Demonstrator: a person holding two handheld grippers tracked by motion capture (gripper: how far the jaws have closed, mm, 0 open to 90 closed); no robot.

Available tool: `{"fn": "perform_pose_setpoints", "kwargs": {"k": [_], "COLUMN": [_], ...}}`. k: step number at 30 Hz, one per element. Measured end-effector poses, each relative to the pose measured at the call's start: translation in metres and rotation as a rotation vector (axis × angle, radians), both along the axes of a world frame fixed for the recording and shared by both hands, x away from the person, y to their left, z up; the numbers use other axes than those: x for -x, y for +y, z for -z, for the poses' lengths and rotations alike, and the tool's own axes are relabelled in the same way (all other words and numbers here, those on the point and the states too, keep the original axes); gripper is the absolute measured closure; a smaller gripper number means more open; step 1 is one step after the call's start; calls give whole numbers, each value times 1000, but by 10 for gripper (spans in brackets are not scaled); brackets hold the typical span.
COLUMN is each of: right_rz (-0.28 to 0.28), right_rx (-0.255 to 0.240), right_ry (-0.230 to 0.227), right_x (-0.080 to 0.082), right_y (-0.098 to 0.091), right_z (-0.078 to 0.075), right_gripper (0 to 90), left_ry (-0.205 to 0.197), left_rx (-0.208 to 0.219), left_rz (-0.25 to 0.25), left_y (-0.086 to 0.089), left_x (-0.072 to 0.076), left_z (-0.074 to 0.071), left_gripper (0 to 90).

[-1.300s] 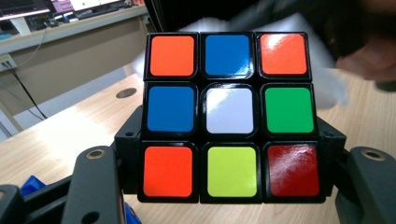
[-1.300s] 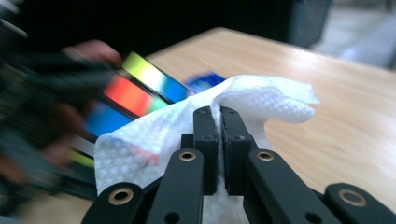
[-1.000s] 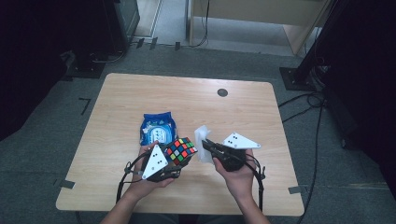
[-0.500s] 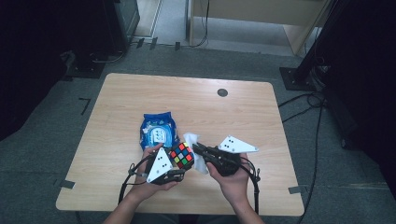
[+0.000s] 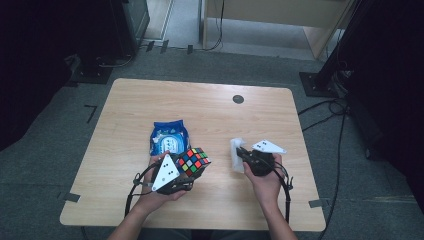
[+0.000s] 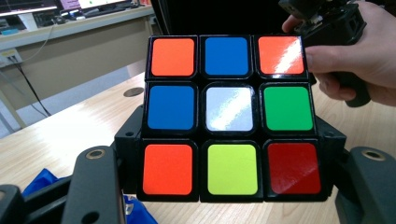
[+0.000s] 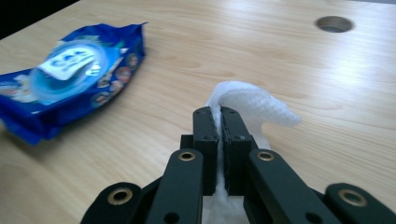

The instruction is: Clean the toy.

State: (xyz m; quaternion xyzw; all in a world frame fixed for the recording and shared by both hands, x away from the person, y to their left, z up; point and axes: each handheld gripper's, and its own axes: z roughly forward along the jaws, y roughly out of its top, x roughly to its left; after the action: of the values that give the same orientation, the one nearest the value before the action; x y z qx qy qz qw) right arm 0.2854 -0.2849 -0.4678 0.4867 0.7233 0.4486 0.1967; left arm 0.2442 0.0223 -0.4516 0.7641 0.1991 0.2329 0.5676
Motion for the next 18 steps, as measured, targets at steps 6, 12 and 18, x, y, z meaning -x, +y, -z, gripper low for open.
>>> {"fn": "perform_pose_setpoints", "kwargs": {"k": [6, 12, 18], "right_rz": [41, -47, -175], "right_rx": [2, -79, -104], "right_ry": [-20, -103, -179], "right_x": [-2, 3, 7], "right_y": [-10, -3, 13], "right_z": [0, -14, -17], "right_gripper": [729, 588, 515], "left_ry": [4, 31, 68], "left_rx": [-2, 7, 18], "left_rz": [-2, -15, -29], "left_y": [-1, 1, 6], "left_x": [0, -4, -9], "left_z": [0, 0, -4], "left_gripper": [341, 341, 341]}}
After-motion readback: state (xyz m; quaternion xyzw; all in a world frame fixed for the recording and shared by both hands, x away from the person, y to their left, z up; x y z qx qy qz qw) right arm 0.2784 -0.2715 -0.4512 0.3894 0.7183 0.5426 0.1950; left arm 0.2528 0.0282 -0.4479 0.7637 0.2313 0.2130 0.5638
